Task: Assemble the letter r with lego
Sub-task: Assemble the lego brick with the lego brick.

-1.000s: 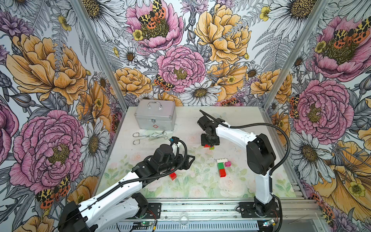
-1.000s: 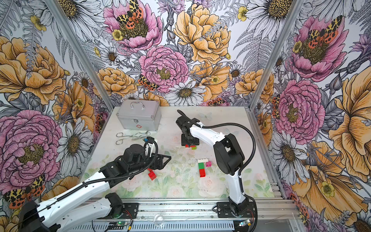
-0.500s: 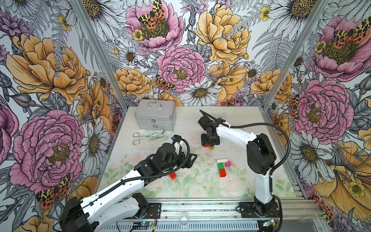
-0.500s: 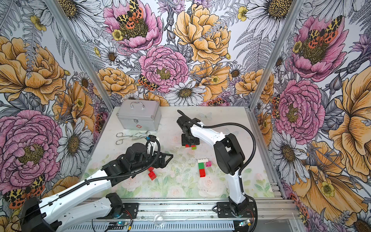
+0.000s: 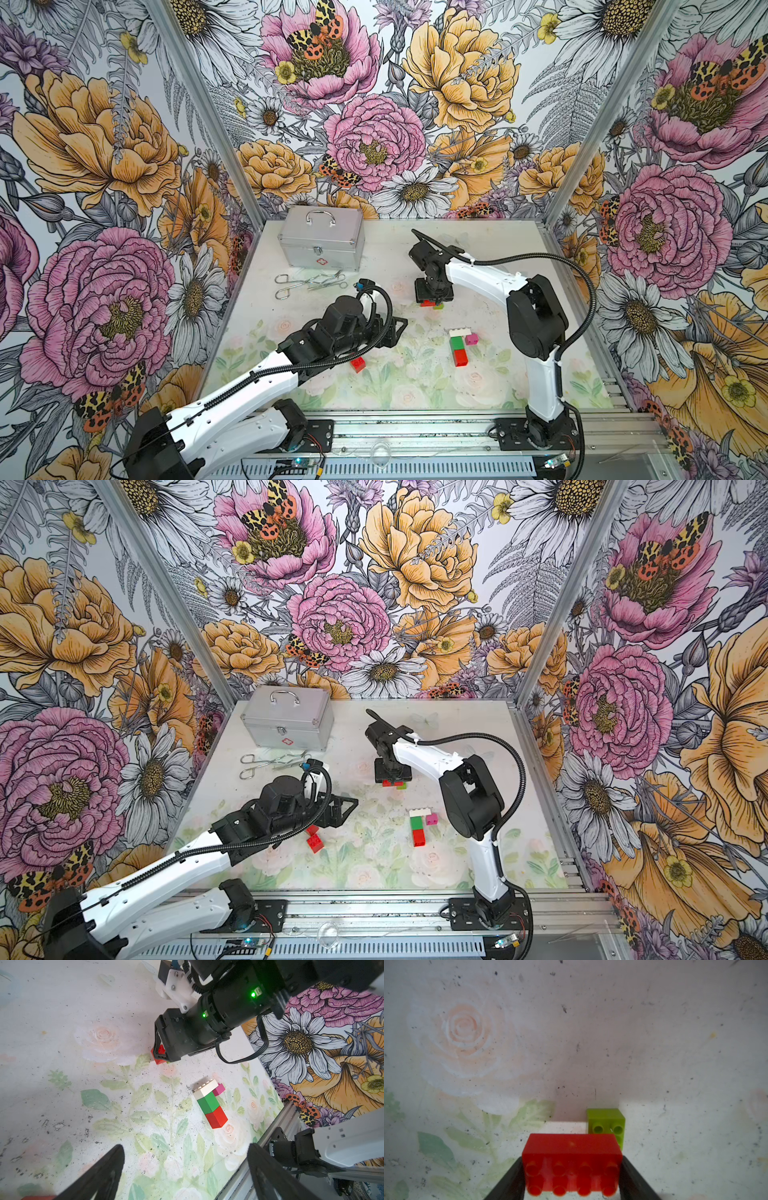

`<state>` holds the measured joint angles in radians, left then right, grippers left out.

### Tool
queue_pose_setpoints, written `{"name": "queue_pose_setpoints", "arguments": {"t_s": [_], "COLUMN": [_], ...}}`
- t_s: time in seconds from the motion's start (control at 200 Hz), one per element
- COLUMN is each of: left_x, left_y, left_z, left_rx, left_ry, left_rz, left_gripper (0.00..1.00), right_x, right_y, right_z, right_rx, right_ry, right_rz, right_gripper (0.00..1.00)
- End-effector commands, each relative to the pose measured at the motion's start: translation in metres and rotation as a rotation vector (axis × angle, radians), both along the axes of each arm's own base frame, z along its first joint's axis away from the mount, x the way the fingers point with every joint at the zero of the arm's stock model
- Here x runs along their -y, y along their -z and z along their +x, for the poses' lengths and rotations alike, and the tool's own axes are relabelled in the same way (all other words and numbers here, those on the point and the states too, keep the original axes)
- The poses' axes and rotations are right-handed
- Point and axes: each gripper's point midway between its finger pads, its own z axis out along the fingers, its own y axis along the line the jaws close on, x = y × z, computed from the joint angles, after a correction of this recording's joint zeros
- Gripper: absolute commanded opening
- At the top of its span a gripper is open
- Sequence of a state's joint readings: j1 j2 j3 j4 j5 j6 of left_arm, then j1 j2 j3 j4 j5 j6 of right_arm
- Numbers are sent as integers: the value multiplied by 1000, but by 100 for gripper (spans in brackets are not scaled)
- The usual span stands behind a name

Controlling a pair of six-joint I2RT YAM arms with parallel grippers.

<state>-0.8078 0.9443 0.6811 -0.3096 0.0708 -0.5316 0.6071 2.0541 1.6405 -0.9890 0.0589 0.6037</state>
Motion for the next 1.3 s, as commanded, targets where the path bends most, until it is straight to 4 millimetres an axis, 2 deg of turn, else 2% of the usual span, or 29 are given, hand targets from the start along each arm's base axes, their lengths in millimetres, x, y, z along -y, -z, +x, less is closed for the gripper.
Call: {"name": "queue_pose_setpoints", "arguments": {"t_s": [0.0, 0.78, 1.296], "left_x": [-2, -4, -5], "left_y": [-13, -14, -13], "left_z": [4, 6, 6], "left_rx": [43, 42, 39], "left_ry": [-16, -26, -28], "left_rz": [-13, -18, -18], "left_gripper": [94, 94, 94], "right_x": [-2, -1, -4], "right_y": [7, 12, 14], "right_z": [7, 14, 12], "right_rx": [2, -7, -18], "right_ry": [-4, -2, -1], "right_rz": [4, 11, 19], "right_gripper": [46, 46, 45]}}
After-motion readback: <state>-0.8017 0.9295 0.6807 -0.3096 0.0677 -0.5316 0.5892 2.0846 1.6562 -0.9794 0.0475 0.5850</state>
